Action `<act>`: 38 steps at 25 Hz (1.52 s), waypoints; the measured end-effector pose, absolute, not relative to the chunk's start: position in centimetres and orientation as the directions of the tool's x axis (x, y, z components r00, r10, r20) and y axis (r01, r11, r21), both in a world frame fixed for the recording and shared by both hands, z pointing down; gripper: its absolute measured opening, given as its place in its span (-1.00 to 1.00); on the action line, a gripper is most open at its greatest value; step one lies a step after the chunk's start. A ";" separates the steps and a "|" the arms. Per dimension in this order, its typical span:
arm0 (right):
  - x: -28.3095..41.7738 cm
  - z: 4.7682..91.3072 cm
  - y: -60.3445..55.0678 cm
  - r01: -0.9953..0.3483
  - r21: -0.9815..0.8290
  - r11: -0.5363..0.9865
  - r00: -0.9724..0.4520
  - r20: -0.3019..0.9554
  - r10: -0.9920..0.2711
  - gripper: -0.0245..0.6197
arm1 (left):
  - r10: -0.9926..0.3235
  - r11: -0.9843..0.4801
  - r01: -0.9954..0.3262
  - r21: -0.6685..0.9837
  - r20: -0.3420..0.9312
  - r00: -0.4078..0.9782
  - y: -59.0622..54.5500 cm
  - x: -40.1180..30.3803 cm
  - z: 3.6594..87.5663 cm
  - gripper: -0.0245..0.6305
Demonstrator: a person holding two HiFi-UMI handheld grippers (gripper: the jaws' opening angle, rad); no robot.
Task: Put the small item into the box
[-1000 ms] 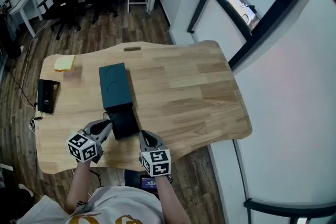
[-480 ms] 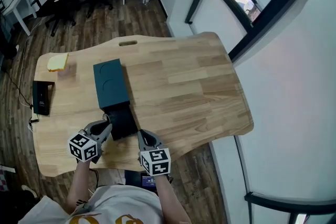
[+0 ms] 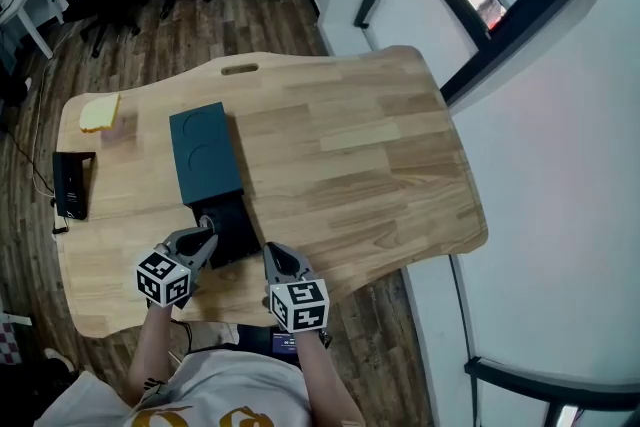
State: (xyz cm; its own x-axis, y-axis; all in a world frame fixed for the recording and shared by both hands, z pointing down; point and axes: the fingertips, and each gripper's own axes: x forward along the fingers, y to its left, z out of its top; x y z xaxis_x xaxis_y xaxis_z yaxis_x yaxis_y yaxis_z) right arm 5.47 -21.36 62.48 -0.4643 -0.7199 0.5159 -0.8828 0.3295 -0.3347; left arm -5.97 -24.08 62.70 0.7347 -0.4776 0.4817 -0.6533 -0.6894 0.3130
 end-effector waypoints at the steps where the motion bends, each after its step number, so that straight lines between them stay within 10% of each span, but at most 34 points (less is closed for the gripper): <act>1: 5.5 62.6 -21.4 -0.882 -0.342 0.323 -0.464 0.518 -0.718 -0.91 | -0.471 -0.694 -0.650 0.310 0.488 0.735 -24.1 -5.8 62.9 -0.83; 38: 8.5 65.3 -22.5 -0.894 -0.347 0.283 -0.442 0.573 -0.690 -0.91 | -0.171 -0.699 -0.640 0.320 0.794 0.584 -24.7 -2.8 70.0 -0.83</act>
